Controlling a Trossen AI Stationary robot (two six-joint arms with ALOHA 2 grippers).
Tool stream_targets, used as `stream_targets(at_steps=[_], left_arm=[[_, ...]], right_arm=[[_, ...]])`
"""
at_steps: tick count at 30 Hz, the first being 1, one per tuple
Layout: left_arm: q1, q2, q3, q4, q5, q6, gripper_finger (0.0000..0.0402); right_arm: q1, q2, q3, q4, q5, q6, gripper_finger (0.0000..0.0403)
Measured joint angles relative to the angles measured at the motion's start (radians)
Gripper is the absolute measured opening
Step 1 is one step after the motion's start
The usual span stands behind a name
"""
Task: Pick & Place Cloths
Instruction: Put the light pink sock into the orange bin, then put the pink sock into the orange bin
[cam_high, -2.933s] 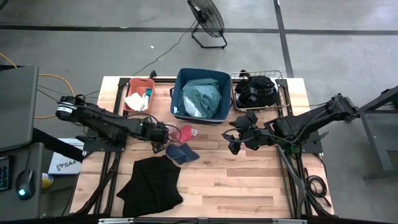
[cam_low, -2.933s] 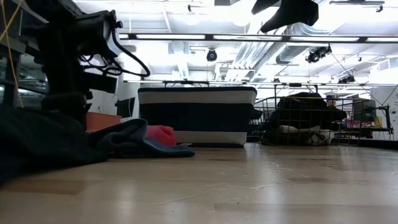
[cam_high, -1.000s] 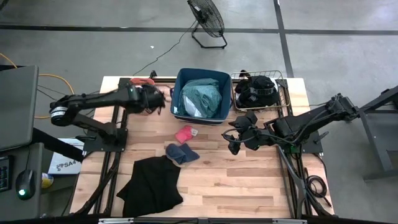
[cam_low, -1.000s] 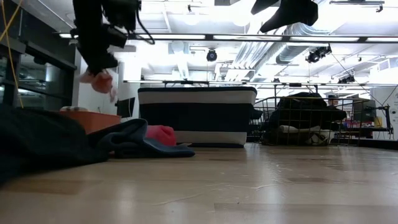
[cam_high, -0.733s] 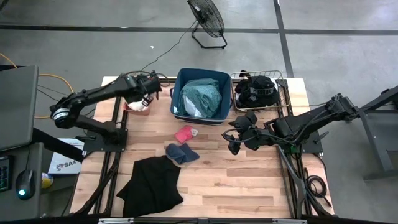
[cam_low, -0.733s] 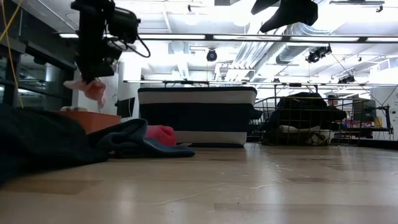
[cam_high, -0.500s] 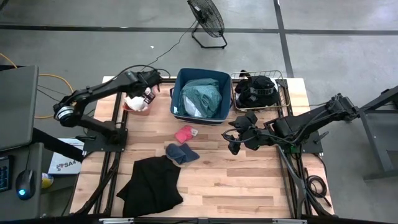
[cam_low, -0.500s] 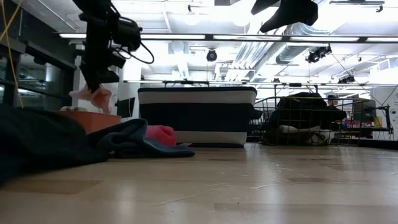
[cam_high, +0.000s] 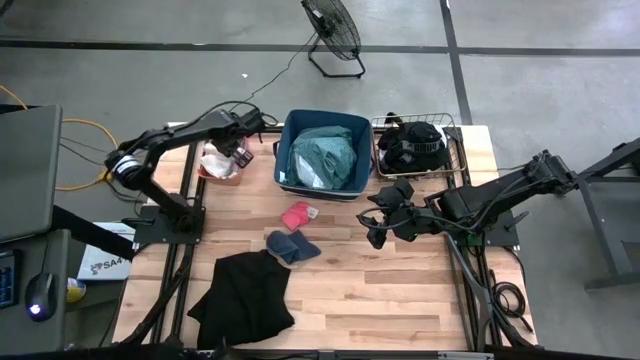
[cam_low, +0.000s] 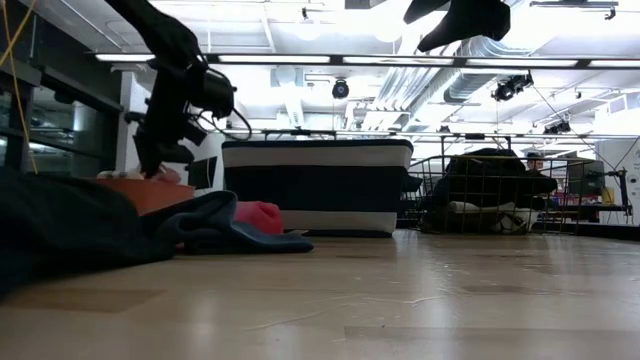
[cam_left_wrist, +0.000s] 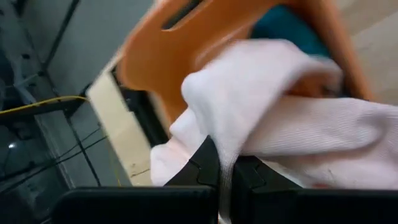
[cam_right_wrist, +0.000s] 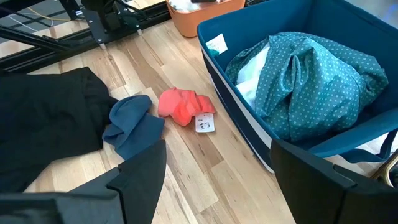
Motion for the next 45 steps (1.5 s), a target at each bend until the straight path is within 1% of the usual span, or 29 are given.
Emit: stream_targets(at_steps=[7,14,17,23,27,30,36,38,41,43,45], left_arm=[[-0.001,0.059,0.0,0.059,0.091,0.069,0.0001],[-0.003,0.066,0.0,0.062,0.088,0.085,0.0007],[-0.003,0.066,0.0,0.059,0.059,0.092,0.0035],[-0.003,0.065,0.0,0.051,0.057,0.108,0.0121],[-0.003,0.063,0.0,0.024,0.056,0.109,0.0165],[-0.003,0.045,0.0,0.009,0.056,0.11,0.0182],[-0.003,-0.048,0.0,0.009,0.059,0.108,0.0186],[-0.003,-0.097,0.0,0.011,0.088,0.11,0.0186],[-0.003,-0.175,0.0,0.018,0.178,0.11,0.0186],[-0.003,-0.232,0.0,0.021,0.268,0.127,0.0187],[-0.004,-0.284,0.0,0.021,0.394,0.166,0.0187]], right_arm=[[0.0,0.0,0.0,0.0,0.0,0.0,0.0279],[0.0,0.0,0.0,0.0,0.0,0.0,0.0279],[0.0,0.0,0.0,0.001,0.0,0.0,0.0279],[0.0,0.0,0.0,0.002,0.0,0.001,0.0279],[0.0,0.0,0.0,0.002,-0.001,0.001,0.0279],[0.0,0.0,0.0,0.002,-0.001,0.001,0.0279],[0.0,0.0,0.0,0.002,-0.001,0.004,0.0279],[0.0,0.0,0.0,0.002,-0.001,0.004,0.0279],[0.0,0.0,0.0,0.002,-0.001,0.004,0.0279],[0.0,0.0,0.0,0.002,-0.001,0.004,0.0279],[0.0,0.0,0.0,0.002,-0.001,0.004,0.0279]])
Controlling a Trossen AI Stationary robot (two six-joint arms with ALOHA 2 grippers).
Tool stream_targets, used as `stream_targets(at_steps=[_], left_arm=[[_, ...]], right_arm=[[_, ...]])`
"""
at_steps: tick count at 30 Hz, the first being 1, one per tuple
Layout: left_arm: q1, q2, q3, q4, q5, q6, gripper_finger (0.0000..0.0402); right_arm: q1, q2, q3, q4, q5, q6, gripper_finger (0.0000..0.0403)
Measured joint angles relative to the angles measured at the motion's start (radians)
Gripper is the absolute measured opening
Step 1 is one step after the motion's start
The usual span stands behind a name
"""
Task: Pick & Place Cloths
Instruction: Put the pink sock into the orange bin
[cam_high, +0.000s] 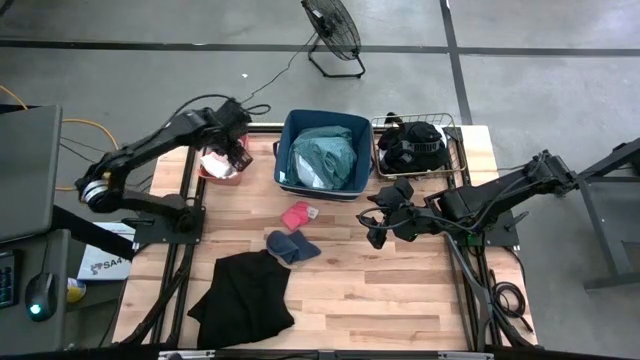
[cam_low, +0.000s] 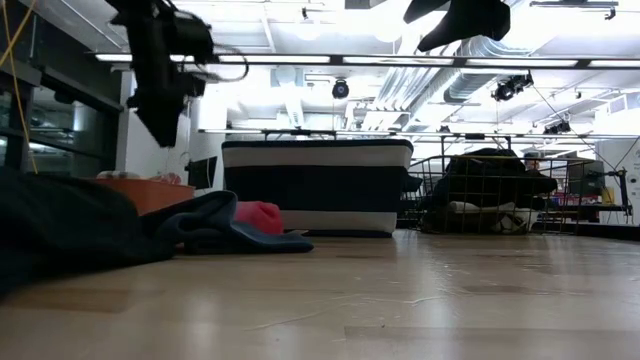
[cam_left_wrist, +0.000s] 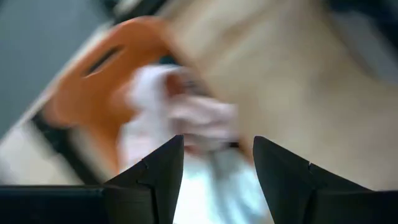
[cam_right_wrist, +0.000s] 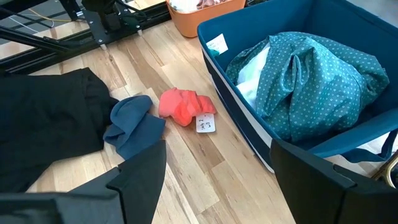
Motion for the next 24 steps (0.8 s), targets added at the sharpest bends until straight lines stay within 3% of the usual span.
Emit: stream_targets(at_steps=[3,7,17,24], left_arm=[[-0.044,-0.057,0.0,0.002,0.172,0.076,0.0187],[-0.157,-0.092,0.0,0.017,0.262,0.122,0.0187],[-0.459,-0.084,-0.022,0.073,0.207,-0.075,0.0187],[-0.642,-0.084,-0.178,0.247,0.173,-0.172,0.0187]], right_arm=[[0.0,0.0,0.0,0.0,0.0,0.0,0.0279],[0.0,0.0,0.0,0.0,0.0,-0.001,0.0279],[0.0,0.0,0.0,-0.001,-0.002,0.015,0.0279],[0.0,0.0,0.0,-0.003,-0.003,0.015,0.0279]])
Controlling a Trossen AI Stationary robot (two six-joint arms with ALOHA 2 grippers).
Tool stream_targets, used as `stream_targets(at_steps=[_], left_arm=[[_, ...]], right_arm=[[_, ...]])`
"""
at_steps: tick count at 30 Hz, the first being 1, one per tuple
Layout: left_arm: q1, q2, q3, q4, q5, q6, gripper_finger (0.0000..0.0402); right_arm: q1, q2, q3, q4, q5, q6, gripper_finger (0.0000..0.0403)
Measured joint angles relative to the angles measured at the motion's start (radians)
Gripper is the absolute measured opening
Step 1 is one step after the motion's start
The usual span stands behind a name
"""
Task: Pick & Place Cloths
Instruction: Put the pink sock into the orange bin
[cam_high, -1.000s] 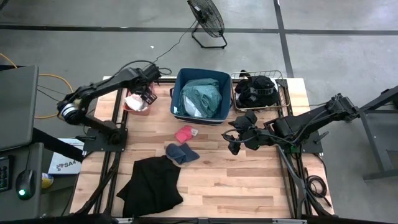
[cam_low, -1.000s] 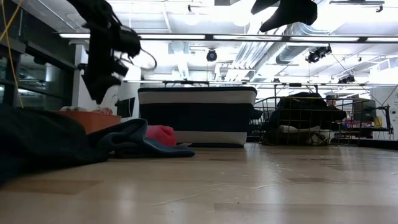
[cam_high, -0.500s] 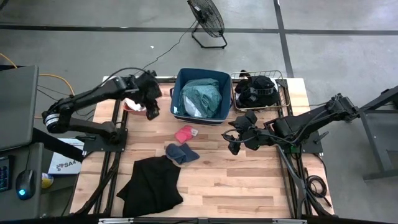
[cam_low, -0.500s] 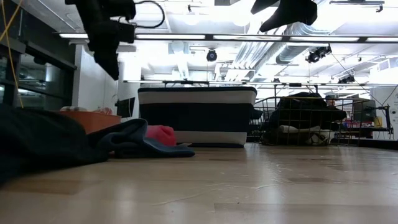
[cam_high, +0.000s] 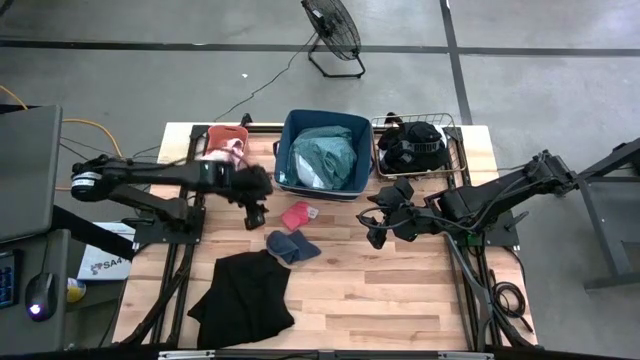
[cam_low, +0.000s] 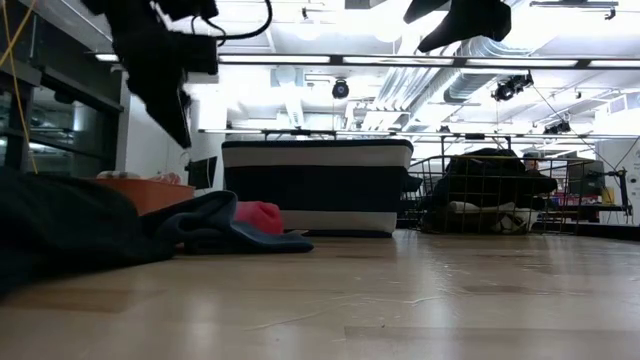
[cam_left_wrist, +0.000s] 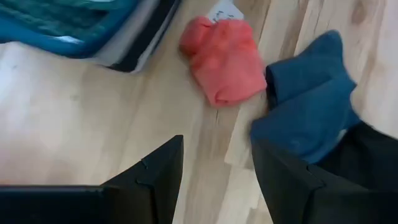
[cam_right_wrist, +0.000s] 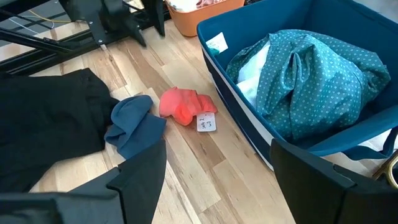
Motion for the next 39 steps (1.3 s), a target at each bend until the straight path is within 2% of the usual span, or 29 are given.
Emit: stream_targets(at_steps=[7,13,21,29,35,39], left_arm=[[-0.165,-0.001,-0.227,0.368,-0.094,-0.018,0.0187],[-0.231,-0.002,-0.36,0.629,-0.151,0.001,0.0187],[-0.234,-0.002,-0.46,0.792,-0.179,0.015,0.0187],[-0.233,0.003,-0.477,0.867,-0.221,0.066,0.0187],[-0.233,0.062,-0.477,0.898,-0.224,0.08,0.0187],[-0.233,0.118,-0.476,0.983,-0.233,0.08,0.0187]], right_arm=[[0.0,0.0,0.0,0.0,0.0,0.0,0.0279],[0.0,0.0,0.0,0.0,0.0,0.008,0.0279],[0.0,0.0,0.0,0.006,0.0,0.012,0.0279],[0.0,0.0,0.0,0.006,0.002,0.012,0.0279],[0.0,0.0,0.0,0.006,0.003,0.011,0.0279],[0.0,0.0,0.0,0.006,0.003,0.012,0.0279]])
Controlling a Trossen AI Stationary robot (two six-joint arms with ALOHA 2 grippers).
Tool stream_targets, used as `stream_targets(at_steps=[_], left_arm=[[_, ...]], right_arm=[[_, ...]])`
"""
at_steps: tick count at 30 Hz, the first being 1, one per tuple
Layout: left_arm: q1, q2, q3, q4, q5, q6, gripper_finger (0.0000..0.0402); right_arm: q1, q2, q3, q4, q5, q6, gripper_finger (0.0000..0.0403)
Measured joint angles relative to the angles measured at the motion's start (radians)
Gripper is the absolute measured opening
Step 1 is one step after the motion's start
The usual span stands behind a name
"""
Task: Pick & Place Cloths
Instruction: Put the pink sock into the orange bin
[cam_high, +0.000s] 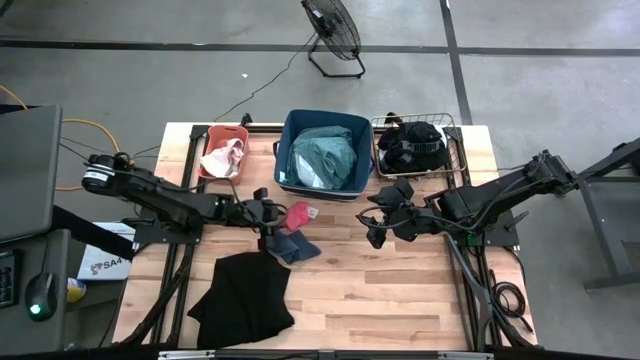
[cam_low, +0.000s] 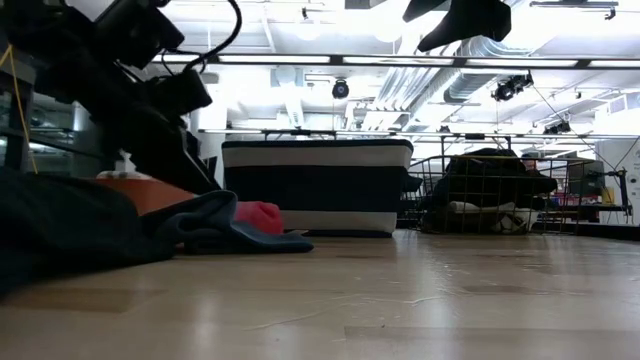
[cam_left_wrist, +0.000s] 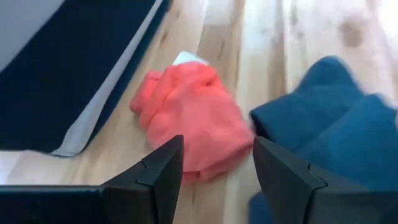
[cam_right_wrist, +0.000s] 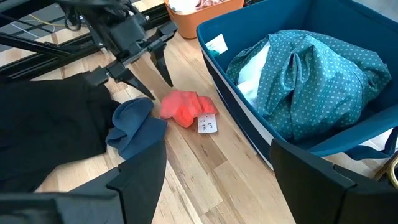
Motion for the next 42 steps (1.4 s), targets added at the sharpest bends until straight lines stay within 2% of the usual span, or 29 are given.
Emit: stream_targets(at_steps=[5,11,14,19,23,27,32,37,42], left_arm=[[0.0,0.047,0.0,0.036,-0.067,0.0,0.0208],[0.0,0.077,0.0,0.043,-0.051,-0.001,0.0287],[0.0,0.097,0.0,0.057,-0.033,-0.002,0.0315],[0.0,0.146,0.0,0.121,-0.031,-0.022,0.0312],[0.0,0.17,0.003,0.154,-0.031,-0.024,0.0283],[0.0,0.172,0.005,0.153,-0.039,-0.024,0.0234],[0.0,0.171,0.005,0.149,-0.042,-0.024,0.0142],[0.0,0.171,0.006,0.148,-0.05,-0.024,0.0025],[0.0,0.168,0.006,0.144,-0.074,-0.02,0.0007]], right_arm=[[0.0,0.0,0.0,0.0,0.0,0.0,0.0279],[0.0,0.0,0.0,-0.001,0.0,-0.002,0.0279],[0.0,0.0,0.0,-0.001,0.0,-0.002,0.0279],[0.0,0.0,0.0,-0.001,0.0,-0.003,0.0279],[0.0,0.0,0.0,-0.001,0.0,-0.003,0.0279],[0.0,0.0,0.0,-0.001,0.0,-0.003,0.0279],[0.0,0.0,0.0,-0.001,0.0,-0.003,0.0279],[0.0,0.0,0.0,-0.002,0.0,-0.003,0.0279],[0.0,0.0,0.0,-0.002,0.0,-0.003,0.0279]])
